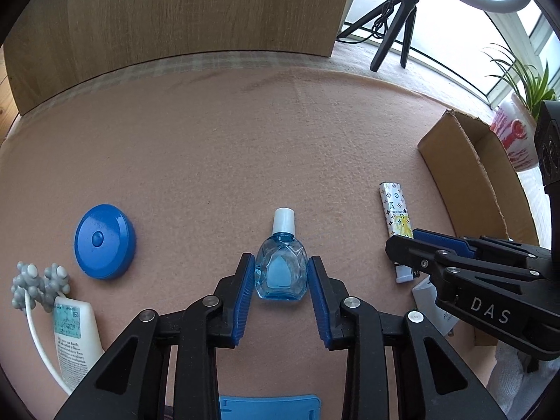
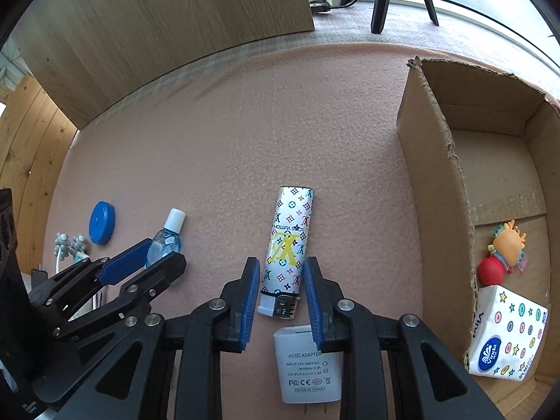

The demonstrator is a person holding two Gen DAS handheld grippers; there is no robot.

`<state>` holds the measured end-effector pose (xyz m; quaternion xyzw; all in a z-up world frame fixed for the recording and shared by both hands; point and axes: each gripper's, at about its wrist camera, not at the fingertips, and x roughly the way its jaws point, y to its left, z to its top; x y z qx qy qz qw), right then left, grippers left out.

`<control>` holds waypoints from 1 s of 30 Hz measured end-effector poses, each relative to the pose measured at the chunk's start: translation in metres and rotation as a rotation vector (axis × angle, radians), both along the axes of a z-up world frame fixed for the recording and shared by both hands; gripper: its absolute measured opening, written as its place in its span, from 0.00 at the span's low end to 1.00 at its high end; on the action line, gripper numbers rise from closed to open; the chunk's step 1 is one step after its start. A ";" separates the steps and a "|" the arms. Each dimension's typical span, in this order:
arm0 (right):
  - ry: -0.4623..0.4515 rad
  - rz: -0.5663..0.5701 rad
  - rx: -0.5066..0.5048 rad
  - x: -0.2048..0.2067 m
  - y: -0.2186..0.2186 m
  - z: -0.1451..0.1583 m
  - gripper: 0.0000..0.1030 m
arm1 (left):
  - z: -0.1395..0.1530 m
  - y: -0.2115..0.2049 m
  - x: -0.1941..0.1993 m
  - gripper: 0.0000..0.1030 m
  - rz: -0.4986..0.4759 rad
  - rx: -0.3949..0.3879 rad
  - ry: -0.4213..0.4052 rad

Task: Organize objects
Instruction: 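Hold the eye-drop bottle in the left tool while the right tool grasps the patterned lighter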

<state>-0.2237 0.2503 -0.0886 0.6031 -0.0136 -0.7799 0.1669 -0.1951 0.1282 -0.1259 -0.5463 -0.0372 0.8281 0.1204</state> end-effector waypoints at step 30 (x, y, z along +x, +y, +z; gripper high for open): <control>0.018 0.055 -0.102 0.054 -0.006 0.005 0.20 | 0.002 -0.026 0.045 0.32 0.115 0.108 -0.035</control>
